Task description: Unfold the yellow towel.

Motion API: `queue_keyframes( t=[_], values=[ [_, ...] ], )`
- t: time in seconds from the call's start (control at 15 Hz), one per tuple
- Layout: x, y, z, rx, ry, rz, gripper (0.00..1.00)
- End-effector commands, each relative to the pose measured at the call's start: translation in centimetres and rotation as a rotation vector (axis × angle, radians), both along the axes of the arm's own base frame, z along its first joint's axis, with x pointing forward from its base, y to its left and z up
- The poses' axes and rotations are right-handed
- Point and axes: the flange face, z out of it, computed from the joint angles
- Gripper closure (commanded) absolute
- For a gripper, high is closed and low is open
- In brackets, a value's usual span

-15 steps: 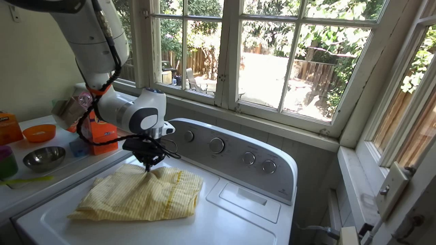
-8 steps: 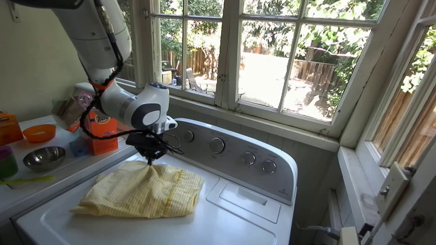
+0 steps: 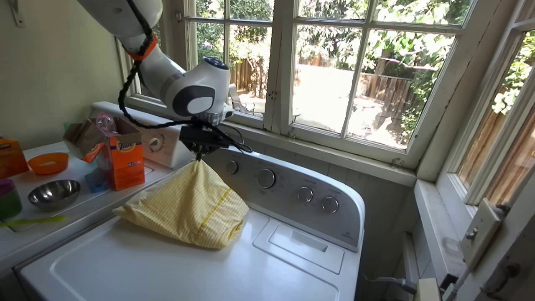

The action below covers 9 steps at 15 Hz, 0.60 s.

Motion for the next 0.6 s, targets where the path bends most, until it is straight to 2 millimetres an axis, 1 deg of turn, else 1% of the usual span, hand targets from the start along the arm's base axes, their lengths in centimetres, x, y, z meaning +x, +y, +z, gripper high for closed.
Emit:
queue_keyframes(
  t=[0.0,0.07,0.2,0.33,0.53],
  values=[
    [-0.3,0.4,3.3,0.022,0.019,0.200,1.00],
    [-1.1,-0.2,4.0,0.022,0.021,0.255,1.00],
    [-2.8,-1.6,4.7,0.012,0.019,0.366,1.00],
    [-4.5,-3.7,5.3,-0.020,0.010,0.356,1.00],
    [-6.9,-7.4,6.6,-0.126,-0.007,0.274,1.00]
  ],
)
